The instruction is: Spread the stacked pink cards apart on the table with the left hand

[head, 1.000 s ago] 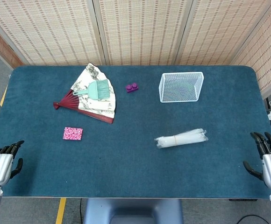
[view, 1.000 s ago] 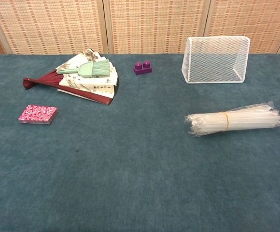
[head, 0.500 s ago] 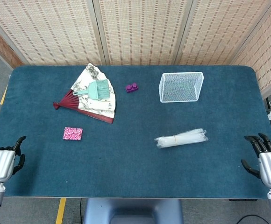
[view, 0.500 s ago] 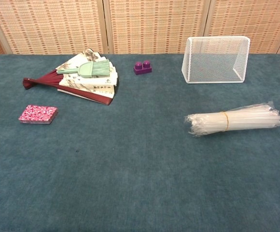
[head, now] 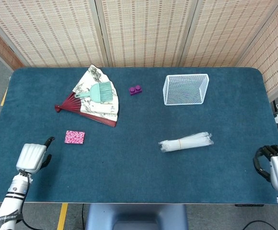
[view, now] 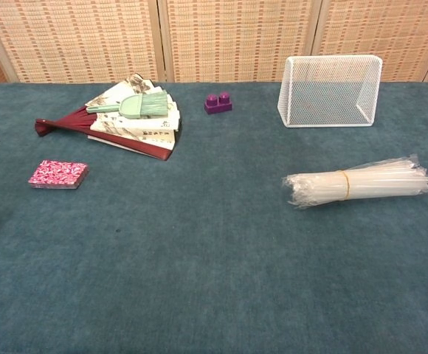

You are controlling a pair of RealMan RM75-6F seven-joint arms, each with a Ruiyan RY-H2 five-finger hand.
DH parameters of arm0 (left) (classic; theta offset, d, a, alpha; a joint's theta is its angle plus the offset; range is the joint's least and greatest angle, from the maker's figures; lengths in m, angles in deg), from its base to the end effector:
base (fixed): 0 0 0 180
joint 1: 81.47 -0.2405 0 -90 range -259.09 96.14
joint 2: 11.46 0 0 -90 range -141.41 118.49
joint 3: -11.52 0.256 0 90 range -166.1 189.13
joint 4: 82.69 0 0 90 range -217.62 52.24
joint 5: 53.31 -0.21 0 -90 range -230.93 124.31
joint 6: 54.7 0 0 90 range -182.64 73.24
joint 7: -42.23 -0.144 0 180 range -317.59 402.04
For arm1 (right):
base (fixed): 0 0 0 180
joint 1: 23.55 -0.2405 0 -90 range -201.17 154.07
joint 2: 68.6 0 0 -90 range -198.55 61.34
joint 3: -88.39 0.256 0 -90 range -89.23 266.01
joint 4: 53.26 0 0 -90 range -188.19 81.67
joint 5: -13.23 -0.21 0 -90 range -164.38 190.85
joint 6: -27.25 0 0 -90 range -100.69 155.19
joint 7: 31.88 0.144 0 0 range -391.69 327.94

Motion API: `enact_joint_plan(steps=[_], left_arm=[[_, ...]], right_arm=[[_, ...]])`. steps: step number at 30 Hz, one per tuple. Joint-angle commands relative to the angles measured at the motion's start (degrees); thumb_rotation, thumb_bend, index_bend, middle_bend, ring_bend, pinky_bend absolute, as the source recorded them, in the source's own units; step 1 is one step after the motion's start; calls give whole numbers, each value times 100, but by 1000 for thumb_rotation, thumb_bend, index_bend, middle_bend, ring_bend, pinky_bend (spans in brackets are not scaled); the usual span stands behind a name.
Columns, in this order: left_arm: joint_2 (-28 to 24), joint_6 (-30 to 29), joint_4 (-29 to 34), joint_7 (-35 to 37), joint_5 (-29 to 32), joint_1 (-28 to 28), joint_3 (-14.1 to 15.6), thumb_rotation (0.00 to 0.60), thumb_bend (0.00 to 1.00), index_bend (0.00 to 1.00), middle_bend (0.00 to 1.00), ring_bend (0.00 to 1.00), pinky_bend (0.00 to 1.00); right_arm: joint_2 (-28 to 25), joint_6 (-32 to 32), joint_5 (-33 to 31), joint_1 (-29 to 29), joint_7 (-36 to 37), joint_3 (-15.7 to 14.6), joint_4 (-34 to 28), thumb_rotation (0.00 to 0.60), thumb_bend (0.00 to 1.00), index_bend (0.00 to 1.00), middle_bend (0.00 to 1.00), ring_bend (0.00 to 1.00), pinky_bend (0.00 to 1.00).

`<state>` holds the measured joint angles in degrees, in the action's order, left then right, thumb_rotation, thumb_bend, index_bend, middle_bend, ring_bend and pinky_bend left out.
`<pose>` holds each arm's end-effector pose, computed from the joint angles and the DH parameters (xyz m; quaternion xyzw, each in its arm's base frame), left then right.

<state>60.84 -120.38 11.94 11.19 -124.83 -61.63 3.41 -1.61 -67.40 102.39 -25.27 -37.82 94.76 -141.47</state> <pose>-0.2642 0.2671 0.0847 -0.7092 -0.3237 -0.2572 0.5710 -0.3089 -0.1740 0.1772 0.5715 -0.2880 0.4093 0.6504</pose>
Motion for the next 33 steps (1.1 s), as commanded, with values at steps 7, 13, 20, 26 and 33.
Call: enact_joint_plan(steps=[7,13,20,26,33], left_arm=[[531,711,64,-1010,1794,1009,-437,600,403,179,1000,1000,1000],[835,442,-17,-1436,2495,1254,-515,600,402,146,1000,1000,1000],[1381,-4,-75,-2002,3379,1682,-698,600,400,153,1000,1000,1000],[1885,-592,-201,-2555,4278,2020,-840,600,412,168,1000,1000,1000],[2359,-913,-515,-2861,4848,2313,-945,600,430,166,1000,1000,1000]], right_arm=[[31,-43,45,11,-103,-8,39,600,487,735,639,545,747],[73,-110,104,13,-70,-2,91,600,501,740,645,551,840],[83,-103,131,13,104,-20,106,600,501,740,646,551,843],[56,-92,127,8,212,-14,102,600,501,740,646,552,843],[19,-64,148,5,282,-36,86,600,501,740,646,552,842]])
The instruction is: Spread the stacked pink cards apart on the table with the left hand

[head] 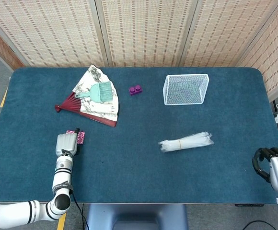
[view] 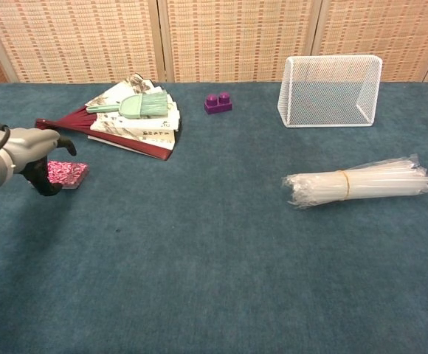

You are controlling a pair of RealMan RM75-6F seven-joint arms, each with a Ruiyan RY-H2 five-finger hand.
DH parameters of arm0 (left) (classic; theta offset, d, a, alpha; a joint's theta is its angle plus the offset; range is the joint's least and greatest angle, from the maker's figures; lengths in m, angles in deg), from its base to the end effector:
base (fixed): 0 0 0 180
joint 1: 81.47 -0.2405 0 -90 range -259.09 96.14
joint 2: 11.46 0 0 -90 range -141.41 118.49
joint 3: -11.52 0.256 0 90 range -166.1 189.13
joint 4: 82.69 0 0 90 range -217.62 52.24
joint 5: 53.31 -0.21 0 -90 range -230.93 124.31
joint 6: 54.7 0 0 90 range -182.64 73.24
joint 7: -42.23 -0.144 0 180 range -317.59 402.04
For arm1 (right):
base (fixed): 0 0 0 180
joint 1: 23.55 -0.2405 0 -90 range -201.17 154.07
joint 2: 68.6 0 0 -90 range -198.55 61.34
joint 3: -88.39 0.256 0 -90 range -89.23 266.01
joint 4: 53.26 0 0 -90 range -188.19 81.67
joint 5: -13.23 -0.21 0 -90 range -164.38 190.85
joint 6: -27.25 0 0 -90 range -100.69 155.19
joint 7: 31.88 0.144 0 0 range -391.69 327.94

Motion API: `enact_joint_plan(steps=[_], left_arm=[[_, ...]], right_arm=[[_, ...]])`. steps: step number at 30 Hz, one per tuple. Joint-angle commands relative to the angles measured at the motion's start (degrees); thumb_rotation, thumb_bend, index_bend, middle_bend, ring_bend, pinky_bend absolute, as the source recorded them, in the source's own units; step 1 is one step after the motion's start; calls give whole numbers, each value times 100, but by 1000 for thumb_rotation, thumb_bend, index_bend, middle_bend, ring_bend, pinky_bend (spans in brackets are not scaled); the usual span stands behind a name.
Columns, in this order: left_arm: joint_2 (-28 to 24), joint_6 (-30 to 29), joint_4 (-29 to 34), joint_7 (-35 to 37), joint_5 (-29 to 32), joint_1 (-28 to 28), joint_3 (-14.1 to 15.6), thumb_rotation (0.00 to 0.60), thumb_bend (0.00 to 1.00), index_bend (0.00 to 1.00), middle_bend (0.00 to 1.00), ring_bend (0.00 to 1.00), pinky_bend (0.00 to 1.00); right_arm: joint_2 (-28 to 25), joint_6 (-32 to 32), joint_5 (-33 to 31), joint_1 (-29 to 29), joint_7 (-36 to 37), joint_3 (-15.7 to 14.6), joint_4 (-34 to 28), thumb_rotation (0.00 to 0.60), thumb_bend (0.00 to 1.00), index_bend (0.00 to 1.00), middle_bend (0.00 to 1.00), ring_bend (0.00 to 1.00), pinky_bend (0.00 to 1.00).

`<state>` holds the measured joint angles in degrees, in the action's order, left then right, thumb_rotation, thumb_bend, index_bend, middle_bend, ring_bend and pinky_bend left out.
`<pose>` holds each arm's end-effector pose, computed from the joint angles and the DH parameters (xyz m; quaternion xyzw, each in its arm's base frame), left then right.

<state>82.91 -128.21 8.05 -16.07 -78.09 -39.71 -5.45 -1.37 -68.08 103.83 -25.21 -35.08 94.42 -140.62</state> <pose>-0.1825 0.3360 -0.0122 -0.6462 -0.4446 -0.1627 0.5986 -0.3080 -0.1722 0.1762 0.5720 -0.2917 0.4275 0.6363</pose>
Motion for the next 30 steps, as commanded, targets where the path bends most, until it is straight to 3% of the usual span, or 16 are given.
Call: enact_joint_plan(steps=[1,17,30], left_arm=[[198,-171,-161,-174,229,151,-66,600,430,166,1000,1000,1000],[659,-402,-866,-319,582,414,-206,600,428,199,1000,1000,1000],[693,-469,-972,-456,801,428,-302,600,428,199,1000,1000,1000]], right_arm=[[-8,6,3,-2,13,-3,1,600,501,740,645,552,842],[-69,32,6,6,94,-23,-36,600,501,740,646,552,842],[-67,33,13,5,96,-25,-33,600,501,740,645,552,841]])
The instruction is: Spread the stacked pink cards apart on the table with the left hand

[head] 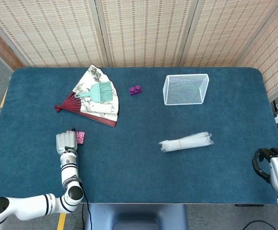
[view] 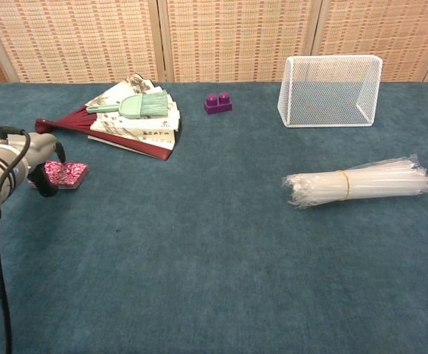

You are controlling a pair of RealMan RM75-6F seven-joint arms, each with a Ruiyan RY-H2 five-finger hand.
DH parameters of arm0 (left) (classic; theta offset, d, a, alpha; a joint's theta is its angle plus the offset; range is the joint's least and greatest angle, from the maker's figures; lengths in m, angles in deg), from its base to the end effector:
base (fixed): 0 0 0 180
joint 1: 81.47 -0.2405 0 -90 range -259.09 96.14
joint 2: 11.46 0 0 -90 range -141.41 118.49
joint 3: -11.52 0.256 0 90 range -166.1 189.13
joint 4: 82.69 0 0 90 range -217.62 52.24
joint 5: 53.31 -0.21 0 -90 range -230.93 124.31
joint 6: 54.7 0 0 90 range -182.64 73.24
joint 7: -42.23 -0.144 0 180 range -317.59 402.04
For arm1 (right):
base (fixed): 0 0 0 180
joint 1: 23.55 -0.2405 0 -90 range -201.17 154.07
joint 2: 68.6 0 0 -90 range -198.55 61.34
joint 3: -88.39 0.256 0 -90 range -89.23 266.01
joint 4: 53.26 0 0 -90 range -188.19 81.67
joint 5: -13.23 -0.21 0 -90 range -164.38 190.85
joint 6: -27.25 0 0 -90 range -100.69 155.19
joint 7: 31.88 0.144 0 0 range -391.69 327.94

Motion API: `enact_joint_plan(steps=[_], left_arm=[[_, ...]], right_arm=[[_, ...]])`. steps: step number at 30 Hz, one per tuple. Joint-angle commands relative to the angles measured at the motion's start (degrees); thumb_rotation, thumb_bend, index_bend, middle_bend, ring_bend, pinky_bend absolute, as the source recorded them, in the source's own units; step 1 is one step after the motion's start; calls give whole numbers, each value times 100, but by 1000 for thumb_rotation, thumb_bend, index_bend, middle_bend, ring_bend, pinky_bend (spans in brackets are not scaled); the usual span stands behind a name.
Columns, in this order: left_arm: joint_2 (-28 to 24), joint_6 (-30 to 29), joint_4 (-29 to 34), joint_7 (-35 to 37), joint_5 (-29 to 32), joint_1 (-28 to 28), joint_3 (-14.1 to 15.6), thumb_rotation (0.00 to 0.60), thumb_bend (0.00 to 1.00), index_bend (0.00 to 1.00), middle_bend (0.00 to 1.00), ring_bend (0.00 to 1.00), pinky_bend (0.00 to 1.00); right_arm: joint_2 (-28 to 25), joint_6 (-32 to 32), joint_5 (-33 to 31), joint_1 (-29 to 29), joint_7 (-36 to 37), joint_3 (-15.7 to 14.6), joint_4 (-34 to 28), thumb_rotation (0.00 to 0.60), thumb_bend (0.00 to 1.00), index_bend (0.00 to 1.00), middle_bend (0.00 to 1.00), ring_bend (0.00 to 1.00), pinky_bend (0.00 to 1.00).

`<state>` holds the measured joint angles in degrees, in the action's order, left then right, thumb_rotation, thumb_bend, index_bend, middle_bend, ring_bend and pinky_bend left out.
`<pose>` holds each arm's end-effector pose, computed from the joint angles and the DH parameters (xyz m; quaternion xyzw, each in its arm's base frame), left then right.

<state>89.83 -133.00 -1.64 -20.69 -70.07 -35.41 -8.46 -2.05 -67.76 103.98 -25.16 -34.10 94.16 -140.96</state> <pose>-0.1842 0.3522 -0.0278 -0.6032 -0.4557 -0.1115 0.6450 -0.3081 -0.1713 0.1779 0.5739 -0.2973 0.4288 0.6311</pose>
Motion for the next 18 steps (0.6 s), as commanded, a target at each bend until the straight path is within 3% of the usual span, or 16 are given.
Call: enact_joint_plan(steps=[1,18], left_arm=[[7,20,-10,19,-11,-4,2,600,428,199,1000,1000,1000],[160,61,-248,182,-227,-19,34,600,426,238,1000,1000,1000]], right_arm=[[1,3,-3,0,-3,-1,-1,600,501,740,646,552,841],[-26,29,9,-3,21,-18,-16,600,501,740,646,552,842]])
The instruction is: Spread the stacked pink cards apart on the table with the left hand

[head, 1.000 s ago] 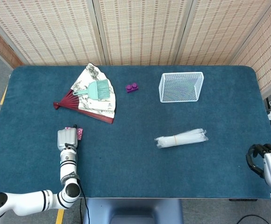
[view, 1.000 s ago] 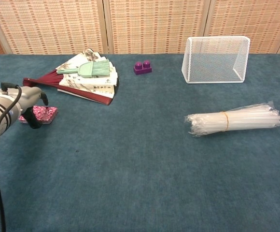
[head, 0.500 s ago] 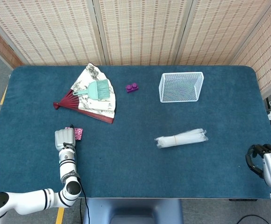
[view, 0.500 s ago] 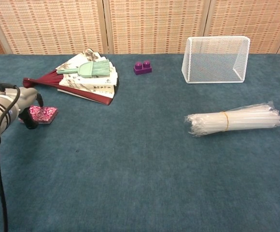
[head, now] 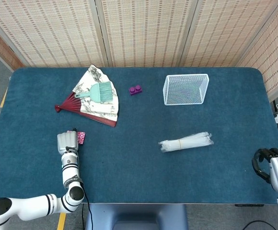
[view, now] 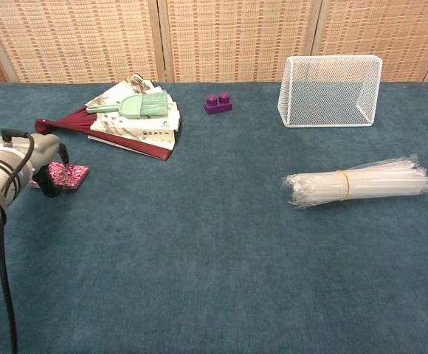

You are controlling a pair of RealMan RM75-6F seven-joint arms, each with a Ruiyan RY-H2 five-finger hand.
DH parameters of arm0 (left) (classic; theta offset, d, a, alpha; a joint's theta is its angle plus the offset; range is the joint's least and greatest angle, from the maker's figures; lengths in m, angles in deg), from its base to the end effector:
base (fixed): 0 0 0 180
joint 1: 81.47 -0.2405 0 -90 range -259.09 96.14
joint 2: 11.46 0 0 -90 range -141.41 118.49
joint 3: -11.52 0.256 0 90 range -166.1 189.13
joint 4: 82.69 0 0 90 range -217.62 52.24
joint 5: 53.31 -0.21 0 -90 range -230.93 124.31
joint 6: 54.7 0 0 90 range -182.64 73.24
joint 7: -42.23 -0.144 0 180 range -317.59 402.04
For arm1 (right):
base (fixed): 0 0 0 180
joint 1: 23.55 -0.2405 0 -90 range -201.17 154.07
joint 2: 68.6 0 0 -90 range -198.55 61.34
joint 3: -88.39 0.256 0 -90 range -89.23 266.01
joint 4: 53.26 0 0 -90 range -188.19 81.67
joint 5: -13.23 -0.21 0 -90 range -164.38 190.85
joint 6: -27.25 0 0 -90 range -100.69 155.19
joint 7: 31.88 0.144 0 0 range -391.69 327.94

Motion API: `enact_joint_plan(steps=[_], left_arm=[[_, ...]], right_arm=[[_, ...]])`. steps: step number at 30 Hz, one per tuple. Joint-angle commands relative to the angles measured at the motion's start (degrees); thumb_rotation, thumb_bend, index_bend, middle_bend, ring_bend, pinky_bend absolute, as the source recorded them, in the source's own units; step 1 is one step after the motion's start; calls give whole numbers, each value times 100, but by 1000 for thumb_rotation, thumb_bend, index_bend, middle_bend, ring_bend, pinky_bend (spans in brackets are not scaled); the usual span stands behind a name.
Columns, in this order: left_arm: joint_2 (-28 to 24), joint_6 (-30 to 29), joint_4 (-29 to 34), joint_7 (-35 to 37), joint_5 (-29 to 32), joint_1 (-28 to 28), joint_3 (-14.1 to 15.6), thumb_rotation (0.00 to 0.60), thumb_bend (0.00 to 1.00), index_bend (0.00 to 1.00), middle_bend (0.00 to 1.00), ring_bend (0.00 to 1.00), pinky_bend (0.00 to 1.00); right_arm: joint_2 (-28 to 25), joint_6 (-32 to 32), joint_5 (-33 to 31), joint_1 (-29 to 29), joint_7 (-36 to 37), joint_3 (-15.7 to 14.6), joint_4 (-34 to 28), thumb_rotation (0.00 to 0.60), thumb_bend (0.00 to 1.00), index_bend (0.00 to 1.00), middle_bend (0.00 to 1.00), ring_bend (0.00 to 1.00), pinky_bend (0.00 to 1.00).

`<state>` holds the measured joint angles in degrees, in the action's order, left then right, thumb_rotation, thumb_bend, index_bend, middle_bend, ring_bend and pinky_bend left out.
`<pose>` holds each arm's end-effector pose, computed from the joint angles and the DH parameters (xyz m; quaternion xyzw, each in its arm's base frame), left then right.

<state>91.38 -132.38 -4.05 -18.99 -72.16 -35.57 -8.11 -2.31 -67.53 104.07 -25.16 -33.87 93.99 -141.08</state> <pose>-0.1849 0.3536 -0.0337 -0.6016 -0.4519 -0.1236 0.6470 -0.3083 -0.1708 0.1781 0.5759 -0.2995 0.4278 0.6290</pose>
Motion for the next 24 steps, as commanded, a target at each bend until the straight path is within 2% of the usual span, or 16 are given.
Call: enact_joint_plan(steps=[1,9,14,24], left_arm=[[9,-2,-13,25,-39,-4,-1,600,426,240,1000,1000,1000],[-51,-49,110,175,-287,-71,41,600,425,291,1000,1000,1000],[-177,-137,312,248,-504,-173,163,600,426,340,1000,1000,1000],[-910,-325,879,489,-1013,-642,593,600,427,363,1000,1000,1000]], right_arm=[[-1,8,-1,-2,-3,-2,-4,600,501,740,646,552,841],[1,-4,0,-2,12,4,-1,600,501,740,646,552,842],[-2,-15,-1,0,37,10,0,600,501,740,646,552,841],[-19,0,-4,-3,62,7,-17,600,501,740,646,552,841]])
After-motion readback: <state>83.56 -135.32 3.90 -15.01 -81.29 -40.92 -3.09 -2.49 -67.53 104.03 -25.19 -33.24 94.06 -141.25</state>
